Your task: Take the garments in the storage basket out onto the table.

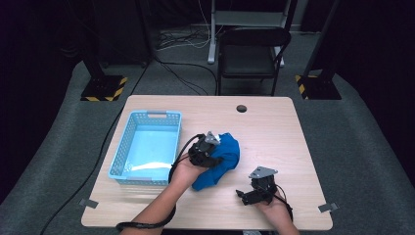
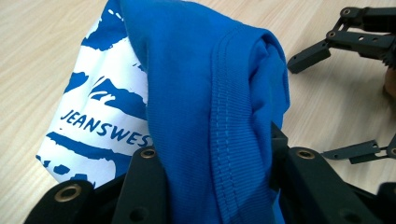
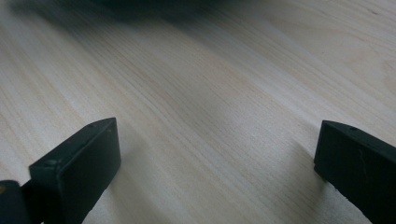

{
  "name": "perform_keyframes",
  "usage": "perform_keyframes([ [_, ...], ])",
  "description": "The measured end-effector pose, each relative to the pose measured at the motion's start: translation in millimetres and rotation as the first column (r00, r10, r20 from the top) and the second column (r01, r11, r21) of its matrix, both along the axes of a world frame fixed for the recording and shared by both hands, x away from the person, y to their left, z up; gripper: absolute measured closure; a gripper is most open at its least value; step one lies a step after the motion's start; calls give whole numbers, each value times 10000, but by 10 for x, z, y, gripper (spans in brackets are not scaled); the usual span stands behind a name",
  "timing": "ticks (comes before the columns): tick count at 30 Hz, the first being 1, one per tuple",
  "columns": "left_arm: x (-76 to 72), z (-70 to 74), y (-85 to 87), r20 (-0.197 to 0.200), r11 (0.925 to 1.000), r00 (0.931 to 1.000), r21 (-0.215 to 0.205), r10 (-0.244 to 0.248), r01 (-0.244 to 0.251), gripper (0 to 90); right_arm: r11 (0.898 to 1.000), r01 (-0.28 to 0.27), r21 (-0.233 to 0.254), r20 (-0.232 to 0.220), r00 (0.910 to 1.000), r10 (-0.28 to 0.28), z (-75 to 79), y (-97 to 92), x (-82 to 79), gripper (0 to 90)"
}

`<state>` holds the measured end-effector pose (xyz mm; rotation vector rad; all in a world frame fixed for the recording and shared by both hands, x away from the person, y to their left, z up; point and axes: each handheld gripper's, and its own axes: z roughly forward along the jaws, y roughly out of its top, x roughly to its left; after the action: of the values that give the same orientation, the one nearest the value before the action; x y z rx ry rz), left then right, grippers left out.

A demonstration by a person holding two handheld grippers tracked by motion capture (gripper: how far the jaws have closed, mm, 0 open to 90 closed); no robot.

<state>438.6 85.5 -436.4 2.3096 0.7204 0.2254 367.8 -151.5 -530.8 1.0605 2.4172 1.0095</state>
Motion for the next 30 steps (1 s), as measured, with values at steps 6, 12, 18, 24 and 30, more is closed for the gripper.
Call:
perform_keyframes([
  [6, 25, -77, 6, -205, 9999, 9997, -59, 91, -92, 641, 10000, 0, -2, 3, 10000, 0, 0, 0, 0, 0],
  [12, 45, -171, -8, -400, 9999, 9991, 32, 122, -121, 638, 10000, 0, -1, 0, 10000, 0, 0, 0, 0, 0],
  [18, 63, -276, -25, -596, 9998, 9980, -1, 216, -217, 637, 10000, -1, -2, 2, 10000, 1, 0, 0, 0, 0],
  [24, 74, -351, -26, -734, 9997, 9970, -17, 242, -243, 637, 10000, -1, -2, 1, 10000, 1, 0, 0, 0, 0],
  [30, 80, -412, -42, -837, 9997, 9962, -33, 218, -222, 633, 10000, -1, -2, 2, 10000, 1, 0, 0, 0, 0],
])
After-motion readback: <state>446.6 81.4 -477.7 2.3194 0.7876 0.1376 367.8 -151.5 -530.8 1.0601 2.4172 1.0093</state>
